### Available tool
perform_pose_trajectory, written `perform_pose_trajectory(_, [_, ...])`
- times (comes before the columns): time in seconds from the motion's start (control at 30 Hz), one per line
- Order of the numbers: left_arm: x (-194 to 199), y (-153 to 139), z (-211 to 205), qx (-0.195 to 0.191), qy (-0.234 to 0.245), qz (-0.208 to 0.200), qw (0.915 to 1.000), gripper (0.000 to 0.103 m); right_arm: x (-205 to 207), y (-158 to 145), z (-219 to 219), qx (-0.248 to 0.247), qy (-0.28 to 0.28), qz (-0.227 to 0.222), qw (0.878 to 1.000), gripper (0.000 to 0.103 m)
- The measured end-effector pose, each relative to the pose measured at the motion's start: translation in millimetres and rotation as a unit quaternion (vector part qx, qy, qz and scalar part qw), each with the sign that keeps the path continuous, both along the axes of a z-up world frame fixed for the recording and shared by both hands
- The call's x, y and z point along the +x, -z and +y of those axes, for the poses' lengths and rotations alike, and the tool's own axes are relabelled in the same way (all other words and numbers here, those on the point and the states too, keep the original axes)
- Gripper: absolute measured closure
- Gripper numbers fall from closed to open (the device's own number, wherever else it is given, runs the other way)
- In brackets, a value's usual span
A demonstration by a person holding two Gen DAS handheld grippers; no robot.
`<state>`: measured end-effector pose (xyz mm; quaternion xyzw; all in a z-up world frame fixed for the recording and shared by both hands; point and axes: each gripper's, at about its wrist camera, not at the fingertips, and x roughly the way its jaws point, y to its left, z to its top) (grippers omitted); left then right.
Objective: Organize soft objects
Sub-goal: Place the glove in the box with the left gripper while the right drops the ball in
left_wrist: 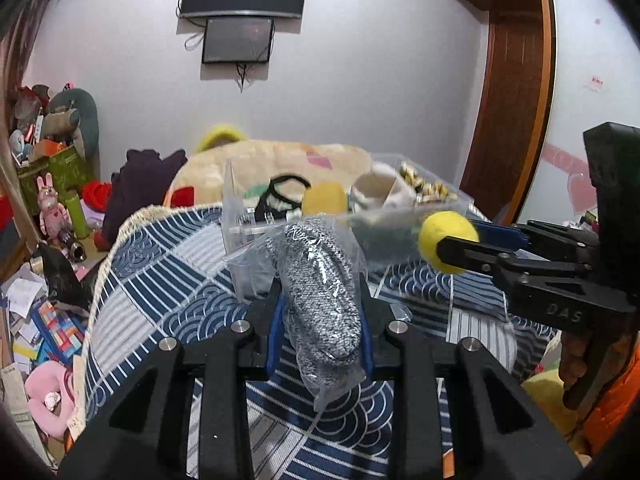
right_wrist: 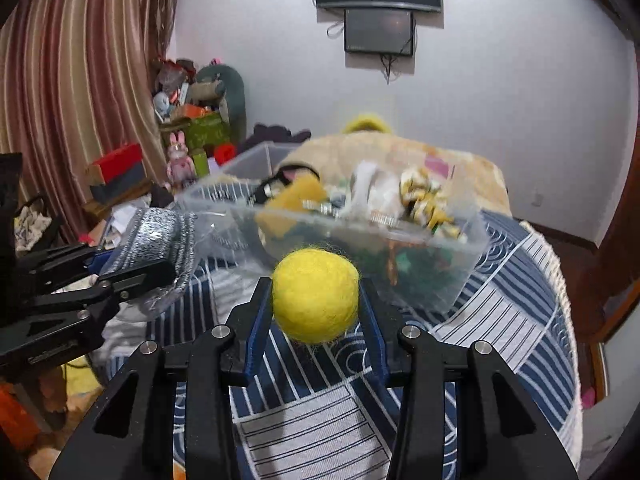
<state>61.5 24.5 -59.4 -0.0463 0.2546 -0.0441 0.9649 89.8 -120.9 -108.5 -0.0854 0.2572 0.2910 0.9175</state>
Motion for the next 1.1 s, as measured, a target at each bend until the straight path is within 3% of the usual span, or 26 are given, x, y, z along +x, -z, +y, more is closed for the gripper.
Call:
perform_pose_trajectory(0.67, [40.7,-45.3,19.8,0.000,-0.028,-0.051,0.9983,0.073,15.3,-54.0,5.4,0.048,0.017,-0.076,0.996,0.064])
perform_pose_trajectory(1.1, [91.3,-23.0,19.2,0.002,-0.033,-0.009,0.9994,0.073,48.9,-30.8,34.6,0.034,0.023,-0.036,0.999,0.064])
